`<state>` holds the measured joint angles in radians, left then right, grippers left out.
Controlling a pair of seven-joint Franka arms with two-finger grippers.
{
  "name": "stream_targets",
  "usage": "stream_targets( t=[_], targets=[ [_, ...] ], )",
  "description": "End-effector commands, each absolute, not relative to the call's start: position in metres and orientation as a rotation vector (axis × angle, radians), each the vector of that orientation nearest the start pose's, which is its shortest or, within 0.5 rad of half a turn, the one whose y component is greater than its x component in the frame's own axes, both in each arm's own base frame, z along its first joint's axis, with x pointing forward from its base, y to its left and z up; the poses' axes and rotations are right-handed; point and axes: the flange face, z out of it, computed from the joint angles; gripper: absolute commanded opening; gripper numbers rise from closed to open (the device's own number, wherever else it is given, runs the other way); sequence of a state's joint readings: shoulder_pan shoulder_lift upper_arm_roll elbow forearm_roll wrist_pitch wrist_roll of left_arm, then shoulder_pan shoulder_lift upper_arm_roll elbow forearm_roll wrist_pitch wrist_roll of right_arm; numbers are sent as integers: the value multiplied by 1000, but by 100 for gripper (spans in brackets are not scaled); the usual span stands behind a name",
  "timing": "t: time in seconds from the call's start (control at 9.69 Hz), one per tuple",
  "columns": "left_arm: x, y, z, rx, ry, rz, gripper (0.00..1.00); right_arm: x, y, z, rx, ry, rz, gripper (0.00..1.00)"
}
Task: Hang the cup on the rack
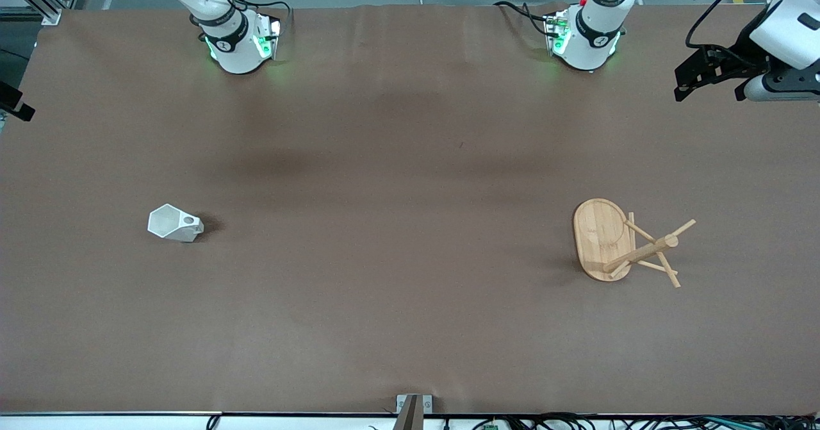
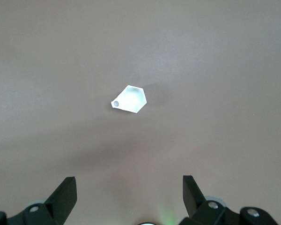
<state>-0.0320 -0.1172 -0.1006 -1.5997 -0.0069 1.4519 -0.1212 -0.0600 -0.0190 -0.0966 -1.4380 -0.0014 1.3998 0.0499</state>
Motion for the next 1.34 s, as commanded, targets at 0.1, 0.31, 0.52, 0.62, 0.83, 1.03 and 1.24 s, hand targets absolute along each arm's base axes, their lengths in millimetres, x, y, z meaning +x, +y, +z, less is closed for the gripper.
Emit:
stream_targets(
  t=[0.1, 0.31, 0.52, 0.62, 0.83, 1.03, 1.24],
  targets=[
    [511, -74, 652, -3117, 41, 68, 100, 519, -85, 680, -3134, 319, 40, 100],
    [512, -73, 653, -3118, 39, 66, 100, 519, -85, 681, -3135, 315, 37, 100],
    [513, -70, 652, -3119, 32, 69, 100, 516, -81, 679, -3131, 299, 85, 100],
    [513, -70, 651, -3119, 29, 76, 100, 515, -83, 673, -3126, 308, 125, 100],
    [513, -68, 651, -3119, 27, 78, 100, 535, -85, 633, -3120, 306, 190, 100],
    [516, -68, 647, -3119, 32, 91, 100, 557, -90, 557, -3117, 310, 178, 100],
    [518, -75, 650, -3121, 51, 79, 100, 563, -102, 478, -3116, 249, 94, 100]
  ],
)
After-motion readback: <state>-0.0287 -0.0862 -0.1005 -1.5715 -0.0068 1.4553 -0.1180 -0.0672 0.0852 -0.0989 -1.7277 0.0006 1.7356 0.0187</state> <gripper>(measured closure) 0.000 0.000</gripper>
